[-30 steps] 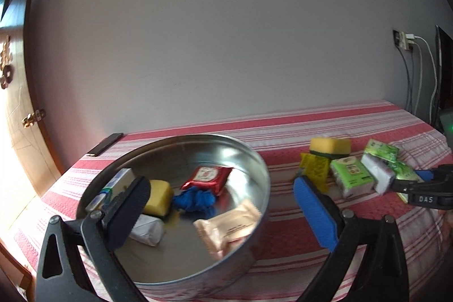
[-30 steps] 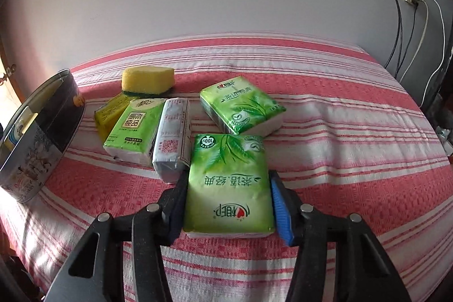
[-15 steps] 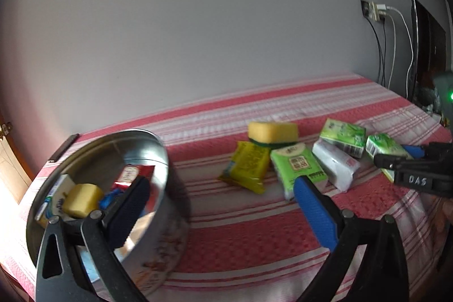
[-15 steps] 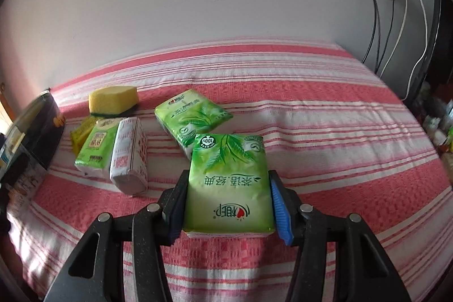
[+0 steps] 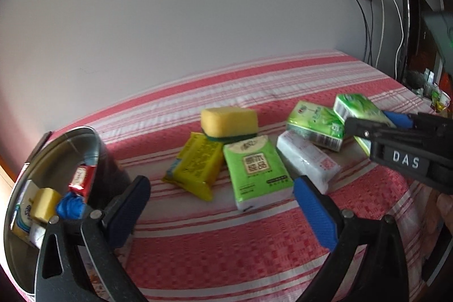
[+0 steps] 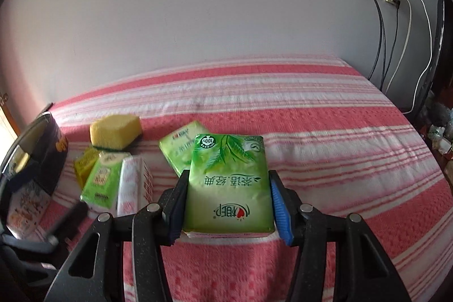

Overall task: Organize objects
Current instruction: 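Grasp a green tissue pack with the right gripper while the left grasps another green pack, then lift both green tissue packs and carry them over the tin bowl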

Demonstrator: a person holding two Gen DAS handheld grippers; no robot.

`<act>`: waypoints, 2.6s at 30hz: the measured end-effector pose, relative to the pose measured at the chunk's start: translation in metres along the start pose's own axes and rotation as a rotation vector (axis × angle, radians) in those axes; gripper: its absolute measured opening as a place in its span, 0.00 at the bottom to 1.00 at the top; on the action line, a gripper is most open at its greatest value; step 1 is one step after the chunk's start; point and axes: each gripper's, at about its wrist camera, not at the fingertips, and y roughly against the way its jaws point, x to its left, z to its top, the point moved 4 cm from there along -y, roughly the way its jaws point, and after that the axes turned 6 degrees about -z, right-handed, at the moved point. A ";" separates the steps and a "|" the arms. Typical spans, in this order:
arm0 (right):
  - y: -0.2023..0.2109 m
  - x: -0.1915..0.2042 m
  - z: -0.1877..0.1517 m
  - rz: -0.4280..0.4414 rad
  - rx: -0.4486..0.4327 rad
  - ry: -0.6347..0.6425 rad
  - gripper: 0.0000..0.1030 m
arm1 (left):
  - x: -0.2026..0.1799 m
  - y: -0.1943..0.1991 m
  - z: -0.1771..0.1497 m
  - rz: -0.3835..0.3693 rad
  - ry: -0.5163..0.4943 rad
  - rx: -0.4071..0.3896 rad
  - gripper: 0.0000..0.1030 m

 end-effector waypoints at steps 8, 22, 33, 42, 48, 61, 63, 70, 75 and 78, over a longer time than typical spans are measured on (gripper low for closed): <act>0.008 -0.003 0.008 -0.011 -0.074 -0.037 0.53 | -0.013 -0.023 0.003 -0.051 -0.007 0.077 0.97; 0.016 0.001 0.009 -0.023 -0.110 -0.014 0.53 | -0.006 -0.036 -0.004 -0.148 0.040 0.143 0.48; 0.026 -0.001 0.012 -0.015 -0.167 -0.023 0.53 | 0.015 -0.008 -0.006 -0.119 0.096 0.027 0.48; 0.036 -0.001 0.012 -0.016 -0.219 -0.024 0.53 | 0.034 0.008 -0.010 -0.091 0.138 -0.041 0.48; 0.041 -0.001 0.012 -0.019 -0.246 -0.024 0.53 | 0.038 0.014 -0.010 -0.087 0.153 -0.087 0.48; 0.046 0.000 0.010 -0.022 -0.285 -0.022 0.53 | 0.040 0.022 -0.006 -0.066 0.166 -0.149 0.48; 0.047 0.000 0.011 -0.023 -0.290 -0.022 0.53 | 0.041 0.024 -0.007 -0.060 0.162 -0.159 0.48; 0.051 0.001 0.011 -0.027 -0.313 -0.021 0.53 | 0.043 0.030 -0.007 -0.036 0.160 -0.195 0.48; 0.053 0.001 0.011 -0.028 -0.323 -0.021 0.53 | 0.041 0.037 -0.006 -0.020 0.149 -0.228 0.48; 0.054 0.001 0.011 -0.030 -0.330 -0.022 0.53 | 0.041 0.040 -0.006 -0.015 0.147 -0.241 0.48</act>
